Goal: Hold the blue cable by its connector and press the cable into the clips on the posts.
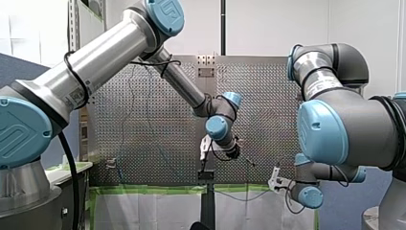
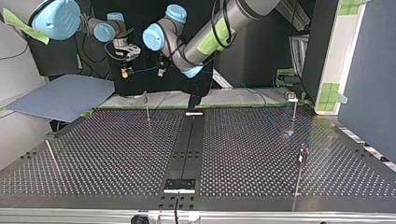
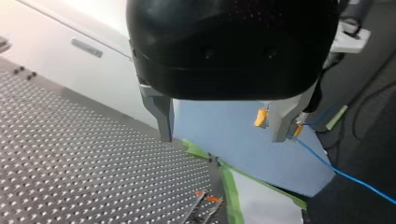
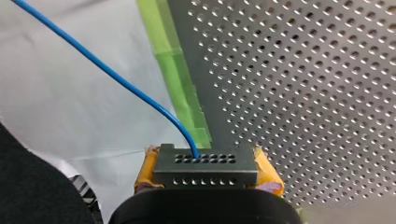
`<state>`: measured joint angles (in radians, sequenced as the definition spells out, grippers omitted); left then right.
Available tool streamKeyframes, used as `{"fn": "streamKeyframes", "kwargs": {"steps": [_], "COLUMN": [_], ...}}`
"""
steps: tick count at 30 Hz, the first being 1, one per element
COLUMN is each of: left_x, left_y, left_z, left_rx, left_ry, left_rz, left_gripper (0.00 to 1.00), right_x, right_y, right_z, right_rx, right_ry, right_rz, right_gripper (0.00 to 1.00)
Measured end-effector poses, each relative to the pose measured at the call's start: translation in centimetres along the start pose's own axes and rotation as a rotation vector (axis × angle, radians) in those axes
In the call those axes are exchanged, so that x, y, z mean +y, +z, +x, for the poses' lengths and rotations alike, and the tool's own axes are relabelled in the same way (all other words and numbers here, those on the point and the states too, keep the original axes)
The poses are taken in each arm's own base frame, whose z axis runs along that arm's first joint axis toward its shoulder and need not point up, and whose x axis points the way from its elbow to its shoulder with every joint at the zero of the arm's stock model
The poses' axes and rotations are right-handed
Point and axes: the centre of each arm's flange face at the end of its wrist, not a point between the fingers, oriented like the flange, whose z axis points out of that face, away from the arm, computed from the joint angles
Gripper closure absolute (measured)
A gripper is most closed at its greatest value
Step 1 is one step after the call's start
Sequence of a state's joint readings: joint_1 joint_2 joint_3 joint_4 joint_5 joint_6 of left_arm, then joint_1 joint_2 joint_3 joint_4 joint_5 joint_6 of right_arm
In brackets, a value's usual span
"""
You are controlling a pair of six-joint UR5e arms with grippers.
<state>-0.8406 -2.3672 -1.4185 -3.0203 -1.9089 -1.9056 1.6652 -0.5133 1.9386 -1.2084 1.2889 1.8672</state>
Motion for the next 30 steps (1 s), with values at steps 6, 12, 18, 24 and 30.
{"fn": "streamKeyframes", "kwargs": {"steps": [6, 12, 18, 24, 30], "left_x": [0.1, 0.0, -0.1, 0.0, -0.5], "left_y": [0.9, 2.5, 4.0, 5.0, 5.2], "left_z": [-1.9, -1.3, 0.1, 0.0, -1.8], "left_rx": [0.008, 0.056, 0.105, 0.134, 0.136], "left_ry": [-0.016, -0.001, -0.003, -0.007, -0.024], "left_rz": [-0.013, -0.012, -0.026, -0.042, -0.046], "left_gripper": [0.02, 0.02, 0.02, 0.02, 0.02], "right_x": [0.3, 0.1, -0.3, -0.6, -1.0], "right_y": [0.6, 1.1, 1.3, 1.4, 1.5], "right_z": [0.7, 1.0, 1.0, 1.0, 0.9], "right_rx": [0.051, 0.076, 0.079, 0.079, 0.077], "right_ry": [0.017, 0.008, 0.002, -0.001, -0.003], "right_rz": [0.012, 0.030, 0.039, 0.050, 0.058], "right_gripper": [1.00, 1.00, 1.00, 1.00, 1.00]}}
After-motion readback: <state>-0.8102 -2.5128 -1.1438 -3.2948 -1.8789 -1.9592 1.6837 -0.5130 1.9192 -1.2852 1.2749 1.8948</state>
